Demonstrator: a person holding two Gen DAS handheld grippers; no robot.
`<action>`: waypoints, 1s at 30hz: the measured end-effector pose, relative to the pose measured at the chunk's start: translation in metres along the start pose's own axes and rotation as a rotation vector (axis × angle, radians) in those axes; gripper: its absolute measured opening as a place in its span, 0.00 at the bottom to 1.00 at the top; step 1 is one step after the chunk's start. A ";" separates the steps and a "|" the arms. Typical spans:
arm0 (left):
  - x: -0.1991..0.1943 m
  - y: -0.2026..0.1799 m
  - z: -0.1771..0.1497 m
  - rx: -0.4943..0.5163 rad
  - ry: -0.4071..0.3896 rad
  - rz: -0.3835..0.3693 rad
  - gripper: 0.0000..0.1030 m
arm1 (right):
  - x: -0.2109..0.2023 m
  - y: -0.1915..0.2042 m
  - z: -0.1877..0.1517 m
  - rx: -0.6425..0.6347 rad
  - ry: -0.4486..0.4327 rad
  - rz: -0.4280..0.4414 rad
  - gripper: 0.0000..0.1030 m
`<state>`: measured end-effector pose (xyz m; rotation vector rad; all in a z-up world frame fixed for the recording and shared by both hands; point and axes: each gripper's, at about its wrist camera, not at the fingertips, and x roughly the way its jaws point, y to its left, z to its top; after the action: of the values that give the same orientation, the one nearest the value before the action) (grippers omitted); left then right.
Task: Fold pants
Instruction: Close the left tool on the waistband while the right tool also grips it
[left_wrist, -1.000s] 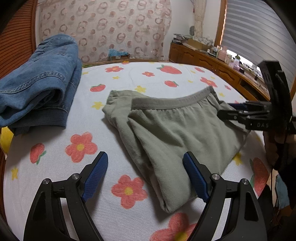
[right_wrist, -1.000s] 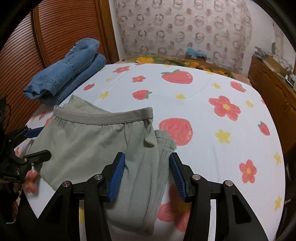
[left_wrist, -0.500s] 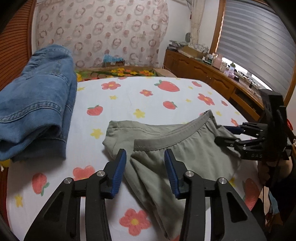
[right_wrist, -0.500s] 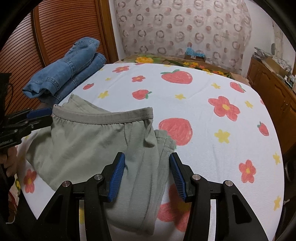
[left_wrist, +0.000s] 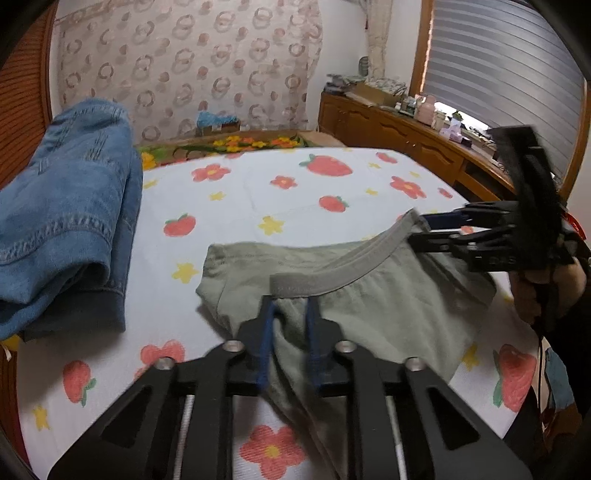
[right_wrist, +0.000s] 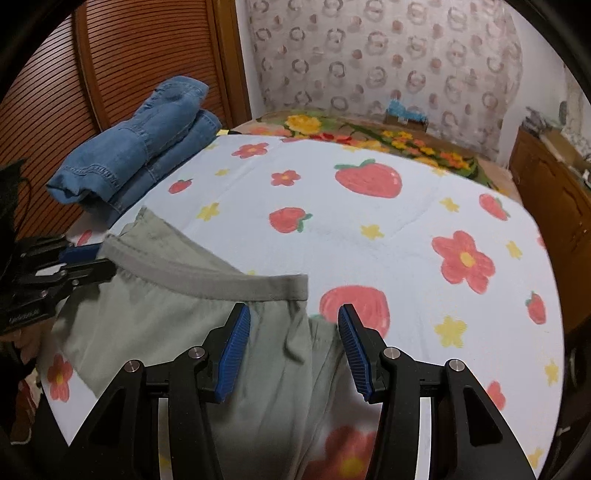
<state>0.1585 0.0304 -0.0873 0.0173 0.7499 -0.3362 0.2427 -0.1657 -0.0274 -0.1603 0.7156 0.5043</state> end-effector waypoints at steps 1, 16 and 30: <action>-0.004 -0.002 0.001 0.010 -0.016 -0.009 0.12 | 0.003 -0.002 0.001 0.008 0.005 0.007 0.47; -0.039 -0.020 0.028 0.046 -0.166 0.005 0.09 | -0.039 0.000 -0.007 0.011 -0.158 0.059 0.07; 0.004 -0.004 0.026 0.011 -0.024 0.093 0.14 | 0.000 0.007 0.000 0.072 -0.048 -0.105 0.06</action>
<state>0.1766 0.0219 -0.0705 0.0578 0.7213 -0.2516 0.2391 -0.1593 -0.0266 -0.1176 0.6735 0.3802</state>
